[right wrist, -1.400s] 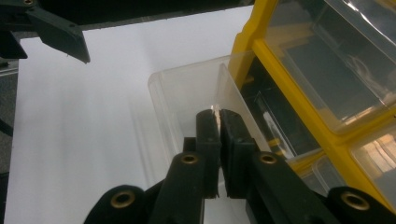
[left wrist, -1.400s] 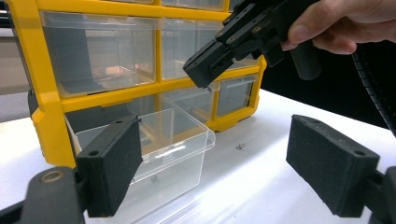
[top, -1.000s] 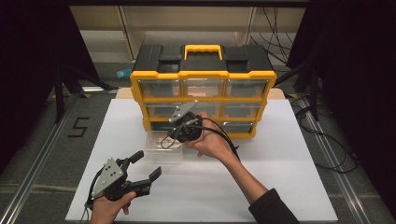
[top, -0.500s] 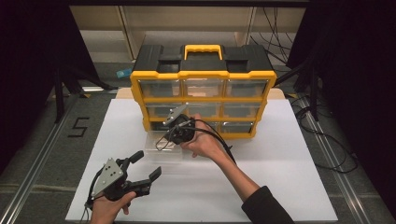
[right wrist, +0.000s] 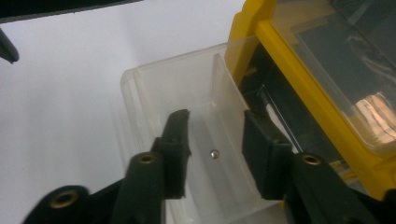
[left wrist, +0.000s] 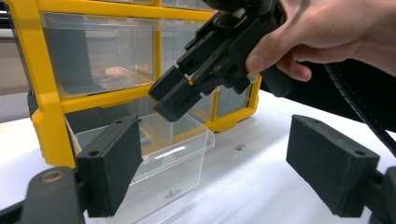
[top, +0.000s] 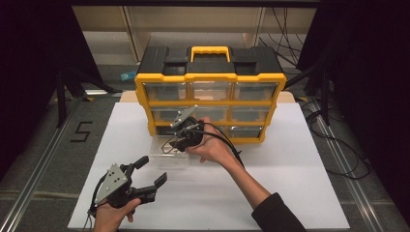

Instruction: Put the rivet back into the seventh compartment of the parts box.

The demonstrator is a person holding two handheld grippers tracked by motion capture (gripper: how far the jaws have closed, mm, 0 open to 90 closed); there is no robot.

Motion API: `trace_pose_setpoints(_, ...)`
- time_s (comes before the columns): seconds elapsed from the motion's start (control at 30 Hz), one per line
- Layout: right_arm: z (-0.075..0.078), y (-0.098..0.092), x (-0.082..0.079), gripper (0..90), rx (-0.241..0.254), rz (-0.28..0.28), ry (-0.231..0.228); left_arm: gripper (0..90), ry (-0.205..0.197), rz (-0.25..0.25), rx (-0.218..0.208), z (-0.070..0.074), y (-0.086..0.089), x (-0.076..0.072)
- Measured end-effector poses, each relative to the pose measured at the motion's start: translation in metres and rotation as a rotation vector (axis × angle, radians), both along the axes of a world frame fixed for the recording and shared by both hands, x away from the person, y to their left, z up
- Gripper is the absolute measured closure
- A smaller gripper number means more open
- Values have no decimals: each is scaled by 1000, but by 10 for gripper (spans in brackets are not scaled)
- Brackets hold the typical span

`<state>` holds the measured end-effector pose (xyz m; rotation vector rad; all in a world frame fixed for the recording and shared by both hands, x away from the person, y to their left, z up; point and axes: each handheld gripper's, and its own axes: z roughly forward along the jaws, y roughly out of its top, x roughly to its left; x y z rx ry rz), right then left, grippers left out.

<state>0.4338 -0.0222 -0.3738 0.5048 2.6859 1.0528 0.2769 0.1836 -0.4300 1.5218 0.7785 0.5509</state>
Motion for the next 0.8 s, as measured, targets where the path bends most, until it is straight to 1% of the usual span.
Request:
trace_pose_setpoints(0.07, 3, -2, -1, 547, 8, 9, -18, 180, 3, 0, -2, 0, 0, 0)
trace_pose_setpoints(0.13, 5, -3, -3, 537, 10, 5, -17, 180, 3, 1, -1, 0, 0, 0)
trace_pose_setpoints(0.17, 7, -4, -5, 509, 12, 7, -24, 180, 3, 1, -2, 0, 0, 0)
trace_pose_setpoints(0.23, 8, -5, -6, 502, 11, 9, -25, 180, 3, 1, -1, 0, 0, 0)
trace_pose_setpoints(0.27, 10, -7, -8, 479, 19, 6, -29, 180, 3, 1, -1, 0, 0, 0)
trace_pose_setpoints(0.33, 11, -8, -9, 472, 18, 7, -28, 180, 3, 1, -1, 0, 0, 0)
trace_pose_setpoints(0.37, 11, -9, -9, 464, 21, 11, -29, 180, 3, 1, -1, 0, 0, 0)
trace_pose_setpoints(0.4, 11, -12, -11, 446, 28, 1, -36, 180, 3, 1, -3, 0, 0, 0)
trace_pose_setpoints(0.53, 13, -19, -14, 415, 33, -5, -45, 180, 3, 1, -1, 0, 0, 0)
trace_pose_setpoints(0.63, 14, -23, -17, 406, 36, -6, -47, 180, 4, 1, -1, 0, 0, 0)
trace_pose_setpoints(0.67, 16, -27, -19, 402, 45, -8, -59, 180, 3, 2, -1, 0, 0, 0)
trace_pose_setpoints(0.7, 17, -29, -21, 399, 48, -12, -59, 180, 3, 2, -1, 0, 0, 0)
trace_pose_setpoints(0.73, 18, -31, -22, 397, 54, -9, -72, 180, 4, 2, 0, 0, 0, 0)
trace_pose_setpoints(0.8, 19, -33, -23, 395, 59, -14, -67, 180, 4, 2, 0, 0, 0, 0)
